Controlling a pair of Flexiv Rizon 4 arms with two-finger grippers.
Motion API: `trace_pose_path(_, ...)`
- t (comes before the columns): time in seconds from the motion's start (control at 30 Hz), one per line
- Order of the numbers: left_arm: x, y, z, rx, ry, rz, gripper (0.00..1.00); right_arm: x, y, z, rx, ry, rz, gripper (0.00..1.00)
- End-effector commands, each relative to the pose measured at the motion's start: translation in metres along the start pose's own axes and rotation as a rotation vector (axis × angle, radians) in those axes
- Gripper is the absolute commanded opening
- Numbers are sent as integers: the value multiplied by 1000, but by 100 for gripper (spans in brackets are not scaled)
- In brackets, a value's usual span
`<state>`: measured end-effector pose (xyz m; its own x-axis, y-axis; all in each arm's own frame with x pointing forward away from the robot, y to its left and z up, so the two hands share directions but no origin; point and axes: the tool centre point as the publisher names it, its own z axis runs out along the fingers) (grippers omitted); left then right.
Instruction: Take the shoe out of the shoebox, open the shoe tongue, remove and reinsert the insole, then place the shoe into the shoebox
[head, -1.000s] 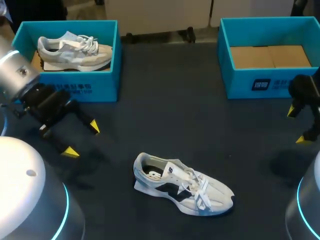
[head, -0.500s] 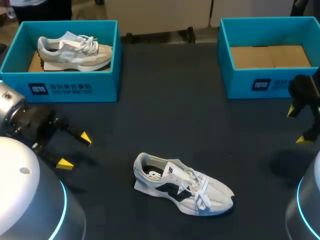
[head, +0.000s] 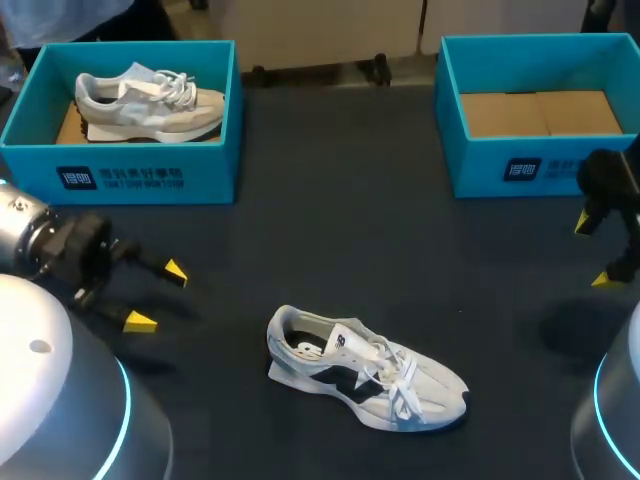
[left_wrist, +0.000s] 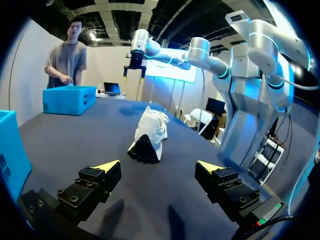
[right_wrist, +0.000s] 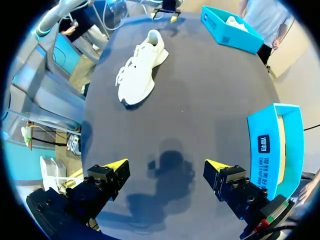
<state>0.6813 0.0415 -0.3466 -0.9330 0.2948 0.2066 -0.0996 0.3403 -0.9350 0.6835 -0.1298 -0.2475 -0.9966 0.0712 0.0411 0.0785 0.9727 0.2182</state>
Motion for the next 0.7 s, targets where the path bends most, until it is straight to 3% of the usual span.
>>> trace_pose_path(0.03, 0, 12, 4, 52, -1, 11, 100, 0, 0, 1, 3, -1, 0, 100)
trace_pose_path(0.33, -4, 17, 12, 38, -38, 26, 100, 0, 0, 1, 3, -1, 0, 100)
trace_pose_path(0.7, -11, 7, 41, 47, -16, 40, 100, 0, 0, 1, 3, -1, 0, 100)
